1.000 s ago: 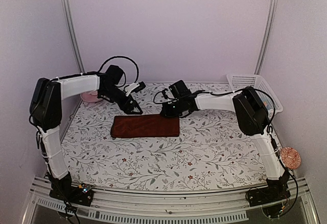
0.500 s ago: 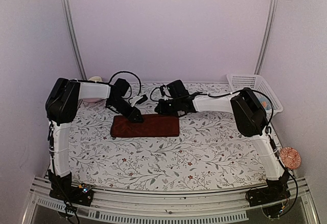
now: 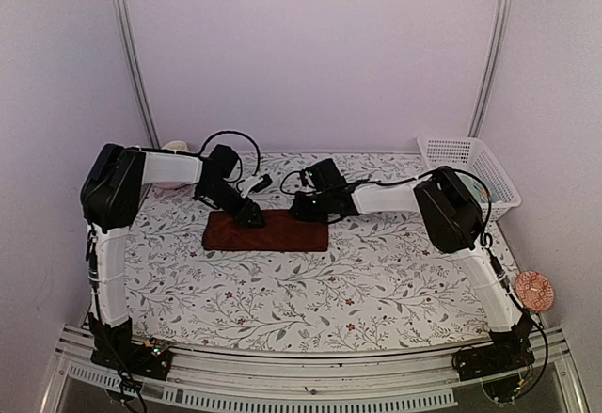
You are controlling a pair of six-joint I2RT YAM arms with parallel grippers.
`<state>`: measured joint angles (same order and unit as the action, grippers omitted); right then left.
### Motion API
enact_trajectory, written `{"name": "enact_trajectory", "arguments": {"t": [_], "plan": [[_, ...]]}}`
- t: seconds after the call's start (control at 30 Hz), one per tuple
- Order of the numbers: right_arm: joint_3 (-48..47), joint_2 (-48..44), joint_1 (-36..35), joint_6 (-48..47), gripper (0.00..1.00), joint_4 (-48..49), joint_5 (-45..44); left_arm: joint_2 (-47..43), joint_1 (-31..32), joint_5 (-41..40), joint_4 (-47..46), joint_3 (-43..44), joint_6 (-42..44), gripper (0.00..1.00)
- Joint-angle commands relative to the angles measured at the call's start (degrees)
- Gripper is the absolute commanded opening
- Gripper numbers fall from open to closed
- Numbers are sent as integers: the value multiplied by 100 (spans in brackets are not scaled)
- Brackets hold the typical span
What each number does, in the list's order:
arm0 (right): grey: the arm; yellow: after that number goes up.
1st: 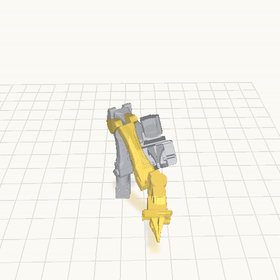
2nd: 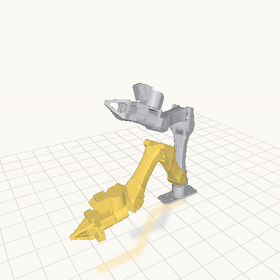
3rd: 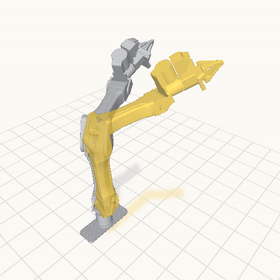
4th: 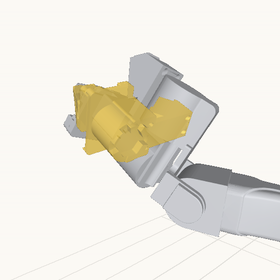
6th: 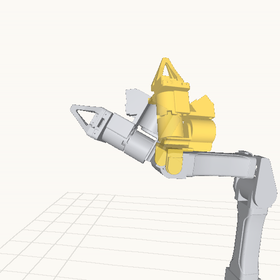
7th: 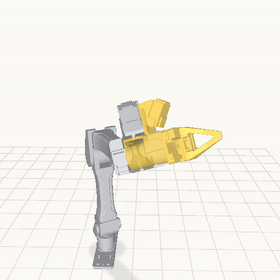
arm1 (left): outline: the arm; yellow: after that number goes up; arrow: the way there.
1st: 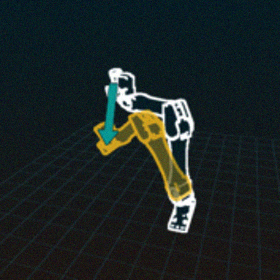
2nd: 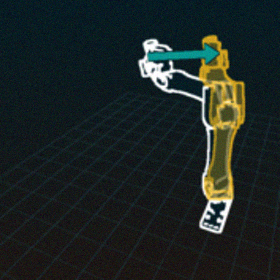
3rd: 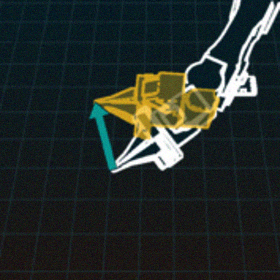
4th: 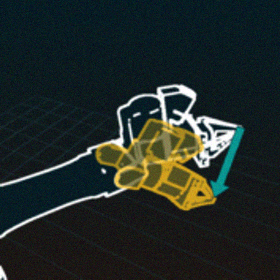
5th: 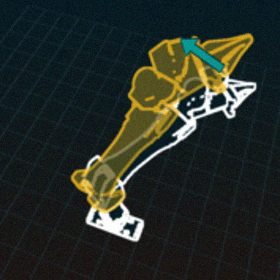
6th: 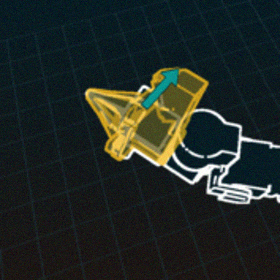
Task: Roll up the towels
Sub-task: Smooth out the towel at the center of the board.
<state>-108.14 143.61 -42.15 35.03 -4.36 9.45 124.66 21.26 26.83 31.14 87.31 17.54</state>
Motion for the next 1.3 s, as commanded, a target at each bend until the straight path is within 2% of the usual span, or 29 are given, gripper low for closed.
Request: {"name": "enact_trajectory", "arguments": {"t": [0.0, 0.13, 0.27, 0.47, 0.57, 0.67, 0.8, 0.87, 0.97, 1.13, 1.27], "plan": [[236, -177, 157, -31, 6, -267, -549, 76, -104, -678, 389, -113, 90, 60], [237, -342, 262, -266, 7, -240, -549, -32, -115, -292, 586, -87, 358, 78], [188, -606, 264, -711, 13, -185, -207, -287, -158, 222, 707, 94, 434, 96], [506, -1392, 264, -1083, 30, -245, -203, -807, -346, 862, 911, 455, 409, 97], [706, -1699, 267, -1248, 32, -443, -224, -1104, -535, 768, 887, 229, 404, 97], [907, -1855, 267, -1302, 26, -680, -181, -1366, -794, 615, 828, -206, 328, 97], [970, -1779, 267, -1304, 10, -784, -112, -1445, -1144, 412, 413, -887, 217, 78], [893, -1635, 269, -1312, 7, -888, -150, -1420, -1198, 202, 231, -1103, 213, 58], [856, -1413, 269, -1277, 6, -960, -176, -1442, -1202, -25, -8, -1443, 244, 38], [836, -1186, 271, -1192, 6, -1009, -219, -1485, -1161, -24, -165, -1980, 311, 35], [684, -966, 333, -1160, 5, -1148, -154, -1465, -1047, -493, -262, -2242, 410, 33]]}}
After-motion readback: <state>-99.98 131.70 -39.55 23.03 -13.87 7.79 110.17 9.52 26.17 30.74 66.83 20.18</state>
